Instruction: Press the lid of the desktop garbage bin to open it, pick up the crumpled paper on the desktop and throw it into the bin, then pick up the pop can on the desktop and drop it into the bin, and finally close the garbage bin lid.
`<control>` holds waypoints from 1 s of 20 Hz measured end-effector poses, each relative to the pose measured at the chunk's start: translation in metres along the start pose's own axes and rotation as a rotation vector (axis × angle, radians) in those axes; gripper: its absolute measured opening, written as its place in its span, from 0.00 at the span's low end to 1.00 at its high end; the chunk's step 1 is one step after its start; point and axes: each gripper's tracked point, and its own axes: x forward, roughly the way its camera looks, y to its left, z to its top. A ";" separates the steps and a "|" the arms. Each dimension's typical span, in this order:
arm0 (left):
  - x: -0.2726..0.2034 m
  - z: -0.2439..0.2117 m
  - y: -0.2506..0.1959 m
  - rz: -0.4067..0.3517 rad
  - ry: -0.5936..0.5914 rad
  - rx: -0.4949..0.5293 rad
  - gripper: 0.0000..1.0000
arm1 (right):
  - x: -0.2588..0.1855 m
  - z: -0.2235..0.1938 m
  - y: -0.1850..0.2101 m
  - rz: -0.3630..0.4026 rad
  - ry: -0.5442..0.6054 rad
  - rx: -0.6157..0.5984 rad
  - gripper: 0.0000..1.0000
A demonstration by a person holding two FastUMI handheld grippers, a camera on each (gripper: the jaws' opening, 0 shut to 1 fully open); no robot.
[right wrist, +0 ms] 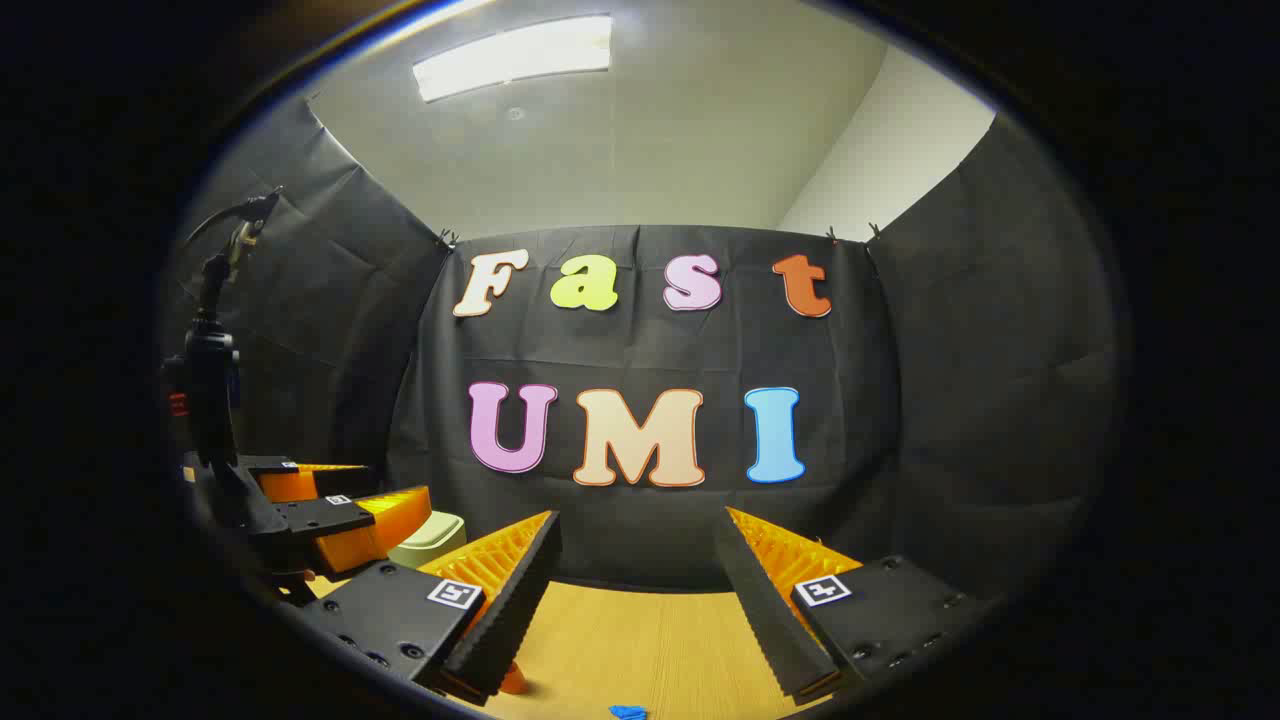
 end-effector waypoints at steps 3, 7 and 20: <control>-0.005 0.000 0.004 0.015 -0.004 0.007 0.92 | 0.001 0.000 -0.002 0.002 -0.004 0.016 0.97; -0.012 0.000 0.011 0.035 -0.003 0.018 0.92 | 0.002 -0.002 0.004 0.019 0.005 0.032 0.97; -0.019 0.006 0.038 0.098 -0.034 0.022 0.92 | 0.013 -0.012 0.018 0.077 0.007 0.044 0.97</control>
